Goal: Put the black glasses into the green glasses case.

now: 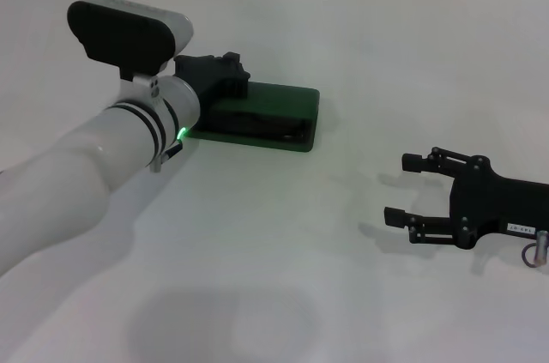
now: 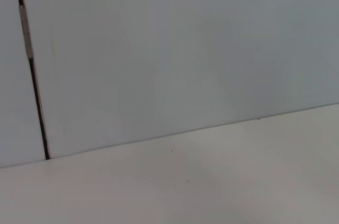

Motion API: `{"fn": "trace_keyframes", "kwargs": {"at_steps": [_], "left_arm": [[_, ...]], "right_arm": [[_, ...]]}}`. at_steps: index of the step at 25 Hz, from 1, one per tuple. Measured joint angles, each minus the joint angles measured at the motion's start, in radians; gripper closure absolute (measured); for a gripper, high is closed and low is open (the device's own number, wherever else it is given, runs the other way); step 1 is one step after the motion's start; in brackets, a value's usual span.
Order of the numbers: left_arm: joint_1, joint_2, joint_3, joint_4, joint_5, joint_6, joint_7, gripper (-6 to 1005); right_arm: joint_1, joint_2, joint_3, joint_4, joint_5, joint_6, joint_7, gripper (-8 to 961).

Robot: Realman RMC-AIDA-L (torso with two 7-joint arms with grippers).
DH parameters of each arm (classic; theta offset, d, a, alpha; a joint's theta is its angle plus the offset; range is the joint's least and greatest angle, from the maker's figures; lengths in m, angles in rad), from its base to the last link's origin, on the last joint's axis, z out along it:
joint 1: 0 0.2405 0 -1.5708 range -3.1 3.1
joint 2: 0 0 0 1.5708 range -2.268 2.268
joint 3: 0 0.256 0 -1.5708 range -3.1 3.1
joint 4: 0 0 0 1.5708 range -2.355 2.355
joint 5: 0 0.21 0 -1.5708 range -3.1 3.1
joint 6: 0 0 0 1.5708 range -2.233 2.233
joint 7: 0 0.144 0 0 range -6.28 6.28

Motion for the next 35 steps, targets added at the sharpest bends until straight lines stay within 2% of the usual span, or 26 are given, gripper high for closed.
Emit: {"fn": "trace_keyframes", "kwargs": {"at_steps": [18, 24, 27, 30, 32, 35], "left_arm": [[0.009, 0.0, 0.042, -0.018, 0.001, -0.043, -0.026, 897], [0.013, 0.005, 0.037, 0.044, 0.0, 0.006, -0.029, 895], [0.013, 0.008, -0.023, 0.12, -0.001, 0.146, -0.032, 895], [-0.011, 0.009, -0.158, 0.171, -0.036, 0.387, -0.013, 894], [-0.041, 0.01, -0.27, 0.172, -0.112, 0.567, 0.058, 894], [-0.097, 0.012, -0.489, 0.083, -0.344, 0.897, 0.317, 893]], "right_arm": [[0.0, 0.0, -0.001, 0.0, 0.002, -0.002, 0.005, 112], [0.001, -0.002, -0.002, -0.003, 0.002, -0.003, 0.011, 112], [-0.004, -0.003, -0.002, -0.007, 0.002, -0.003, 0.011, 112], [-0.002, -0.003, -0.001, -0.006, 0.001, -0.001, 0.012, 112], [-0.001, -0.003, -0.001, -0.006, 0.001, 0.0, 0.012, 112], [0.0, -0.003, 0.0, -0.008, 0.0, 0.001, 0.012, 112]]}}
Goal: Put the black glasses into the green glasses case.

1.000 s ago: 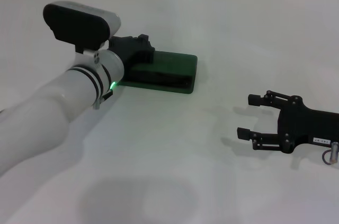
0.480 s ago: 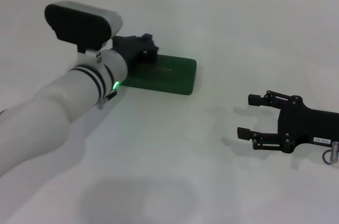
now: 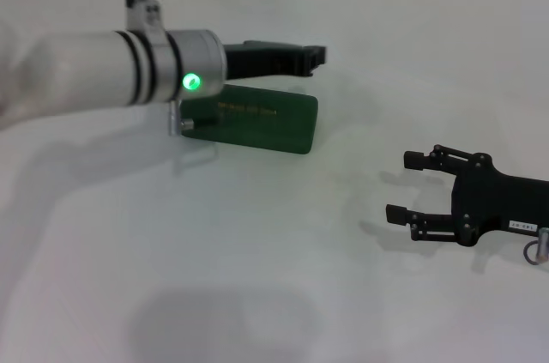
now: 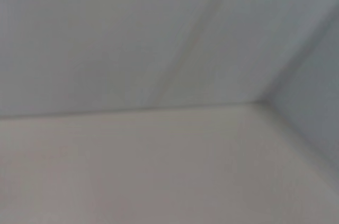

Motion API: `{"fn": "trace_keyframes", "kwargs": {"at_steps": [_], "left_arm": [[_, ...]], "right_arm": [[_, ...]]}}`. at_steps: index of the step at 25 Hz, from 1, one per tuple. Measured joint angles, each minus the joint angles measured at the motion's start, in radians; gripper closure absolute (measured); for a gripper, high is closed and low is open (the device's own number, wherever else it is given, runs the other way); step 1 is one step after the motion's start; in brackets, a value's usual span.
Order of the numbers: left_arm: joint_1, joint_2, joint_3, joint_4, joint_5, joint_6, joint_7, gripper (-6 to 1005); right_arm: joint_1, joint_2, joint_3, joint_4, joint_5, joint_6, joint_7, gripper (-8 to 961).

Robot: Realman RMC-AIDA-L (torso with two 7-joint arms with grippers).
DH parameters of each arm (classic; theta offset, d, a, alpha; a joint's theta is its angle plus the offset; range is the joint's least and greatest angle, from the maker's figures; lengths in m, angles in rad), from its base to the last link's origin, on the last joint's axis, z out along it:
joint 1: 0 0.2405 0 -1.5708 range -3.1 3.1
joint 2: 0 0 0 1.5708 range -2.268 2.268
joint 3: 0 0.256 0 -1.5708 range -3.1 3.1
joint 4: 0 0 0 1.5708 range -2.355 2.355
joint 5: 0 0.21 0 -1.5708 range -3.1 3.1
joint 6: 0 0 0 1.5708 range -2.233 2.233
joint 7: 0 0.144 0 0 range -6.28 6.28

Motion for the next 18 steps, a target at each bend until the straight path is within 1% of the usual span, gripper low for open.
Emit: {"fn": "trace_keyframes", "kwargs": {"at_steps": [2, 3, 5, 6, 9, 11, 13, 18], "left_arm": [[-0.026, 0.002, -0.147, -0.097, -0.135, 0.201, 0.197, 892], [-0.035, 0.004, -0.211, -0.145, -0.179, 0.275, 0.278, 892], [-0.042, 0.008, -0.337, -0.237, -0.223, 0.386, 0.451, 892], [-0.038, 0.008, -0.385, -0.27, -0.228, 0.413, 0.525, 892], [0.001, 0.002, -0.507, -0.345, -0.233, 0.415, 0.791, 891], [0.033, -0.003, -0.552, -0.371, -0.239, 0.402, 0.942, 891], [0.072, -0.007, -0.573, -0.379, -0.265, 0.398, 1.053, 890], [0.141, -0.008, -0.576, -0.373, -0.313, 0.397, 1.14, 889]], "right_arm": [[0.0, 0.0, 0.0, 0.0, 0.0, 0.0, 0.0, 112], [0.0, 0.0, 0.0, 0.0, 0.0, 0.0, 0.0, 112], [0.0, 0.0, 0.0, 0.0, 0.0, -0.002, 0.0, 112], [0.0, 0.0, 0.0, -0.001, 0.0, -0.004, 0.0, 112], [-0.001, 0.0, 0.0, -0.001, 0.0, -0.007, 0.0, 112], [-0.001, 0.0, 0.0, -0.001, 0.0, -0.008, 0.0, 112], [-0.001, 0.0, 0.0, -0.001, 0.0, -0.008, 0.0, 112], [-0.001, 0.0, 0.0, -0.003, 0.001, -0.009, -0.001, 112]]}}
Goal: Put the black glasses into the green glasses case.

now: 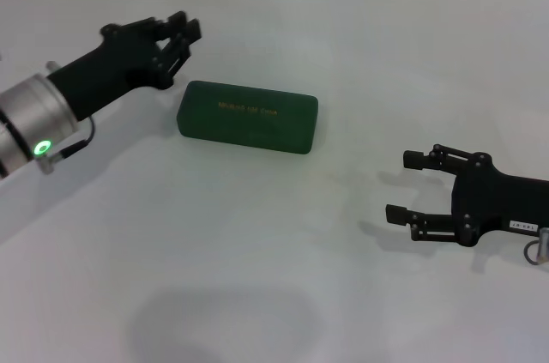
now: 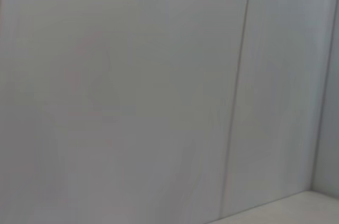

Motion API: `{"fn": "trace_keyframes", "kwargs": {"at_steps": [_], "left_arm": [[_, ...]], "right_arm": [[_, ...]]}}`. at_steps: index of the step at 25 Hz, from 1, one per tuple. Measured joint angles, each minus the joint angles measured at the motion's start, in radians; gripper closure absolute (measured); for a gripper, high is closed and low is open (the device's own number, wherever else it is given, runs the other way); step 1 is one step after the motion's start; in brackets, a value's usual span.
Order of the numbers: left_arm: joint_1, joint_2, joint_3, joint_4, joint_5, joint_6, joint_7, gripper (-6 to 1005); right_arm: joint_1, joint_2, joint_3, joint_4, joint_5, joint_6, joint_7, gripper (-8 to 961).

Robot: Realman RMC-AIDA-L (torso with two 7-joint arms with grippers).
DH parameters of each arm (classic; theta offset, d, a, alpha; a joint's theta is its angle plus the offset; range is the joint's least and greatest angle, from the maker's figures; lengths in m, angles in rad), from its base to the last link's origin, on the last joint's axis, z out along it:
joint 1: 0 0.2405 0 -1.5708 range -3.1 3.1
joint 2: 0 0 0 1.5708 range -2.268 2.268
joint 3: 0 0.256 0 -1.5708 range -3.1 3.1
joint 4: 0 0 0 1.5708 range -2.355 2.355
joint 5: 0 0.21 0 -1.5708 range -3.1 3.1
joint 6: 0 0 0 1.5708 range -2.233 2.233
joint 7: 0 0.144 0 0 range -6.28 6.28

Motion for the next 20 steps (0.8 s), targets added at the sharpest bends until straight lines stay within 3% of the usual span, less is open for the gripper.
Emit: {"fn": "trace_keyframes", "kwargs": {"at_steps": [6, 10, 16, 19, 20], "left_arm": [[0.072, 0.001, -0.004, 0.002, -0.025, 0.008, 0.072, 771], [0.108, 0.02, -0.001, 0.026, 0.032, 0.066, 0.049, 692], [0.173, 0.082, -0.006, 0.158, 0.186, 0.259, -0.145, 467], [0.19, 0.112, -0.008, 0.213, 0.273, 0.358, -0.229, 235], [0.193, 0.119, -0.008, 0.223, 0.3, 0.385, -0.248, 209]], "right_arm": [[-0.011, 0.0, 0.002, -0.026, 0.006, -0.001, 0.0, 112], [-0.021, -0.004, 0.017, -0.035, 0.017, -0.006, 0.001, 112], [-0.024, -0.033, 0.084, -0.041, 0.018, -0.068, 0.022, 112], [-0.025, -0.059, 0.092, -0.047, 0.007, -0.123, 0.037, 112], [-0.028, -0.066, 0.091, -0.052, -0.001, -0.141, 0.038, 112]]}}
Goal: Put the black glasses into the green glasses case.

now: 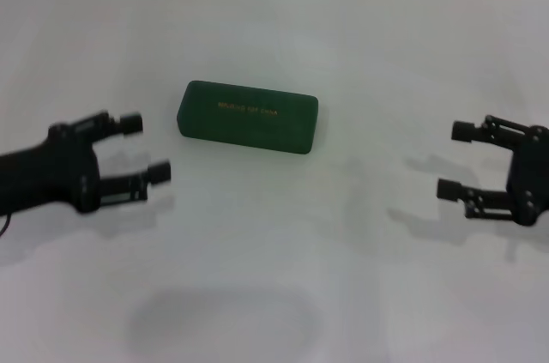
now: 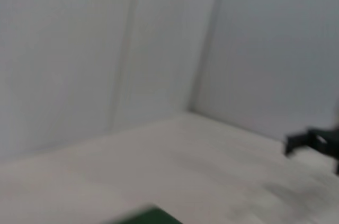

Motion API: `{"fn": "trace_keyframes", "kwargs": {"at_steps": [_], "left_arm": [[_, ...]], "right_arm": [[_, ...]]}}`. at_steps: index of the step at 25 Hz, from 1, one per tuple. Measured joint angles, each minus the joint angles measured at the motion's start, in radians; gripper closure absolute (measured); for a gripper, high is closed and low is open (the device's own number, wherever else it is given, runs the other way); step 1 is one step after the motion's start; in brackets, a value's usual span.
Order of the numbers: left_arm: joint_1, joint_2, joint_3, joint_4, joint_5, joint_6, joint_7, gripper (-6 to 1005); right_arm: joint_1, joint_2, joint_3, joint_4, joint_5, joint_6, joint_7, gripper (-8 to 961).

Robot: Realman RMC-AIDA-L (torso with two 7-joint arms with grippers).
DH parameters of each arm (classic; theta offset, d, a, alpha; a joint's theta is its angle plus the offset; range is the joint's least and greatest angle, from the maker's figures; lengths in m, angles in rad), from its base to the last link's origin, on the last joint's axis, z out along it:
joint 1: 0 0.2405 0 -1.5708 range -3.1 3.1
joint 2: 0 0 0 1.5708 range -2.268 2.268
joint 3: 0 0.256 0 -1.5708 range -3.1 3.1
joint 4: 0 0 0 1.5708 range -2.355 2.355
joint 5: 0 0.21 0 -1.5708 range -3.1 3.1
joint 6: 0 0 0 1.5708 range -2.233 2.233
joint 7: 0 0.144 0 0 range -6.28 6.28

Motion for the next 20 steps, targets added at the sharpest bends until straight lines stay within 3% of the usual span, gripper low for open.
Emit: {"fn": "trace_keyframes", "kwargs": {"at_steps": [5, 15, 20], "left_arm": [[0.015, 0.011, -0.002, 0.011, 0.109, 0.068, -0.016, 106], [0.053, -0.014, -0.014, -0.019, 0.159, 0.059, 0.076, 109], [0.051, -0.014, -0.015, -0.02, 0.163, 0.063, 0.077, 110]], "right_arm": [[-0.034, -0.008, -0.005, -0.063, -0.058, -0.057, -0.004, 112], [-0.038, 0.056, -0.009, -0.09, -0.165, -0.034, -0.03, 112], [-0.035, 0.057, -0.003, -0.095, -0.168, -0.025, -0.03, 112]]}}
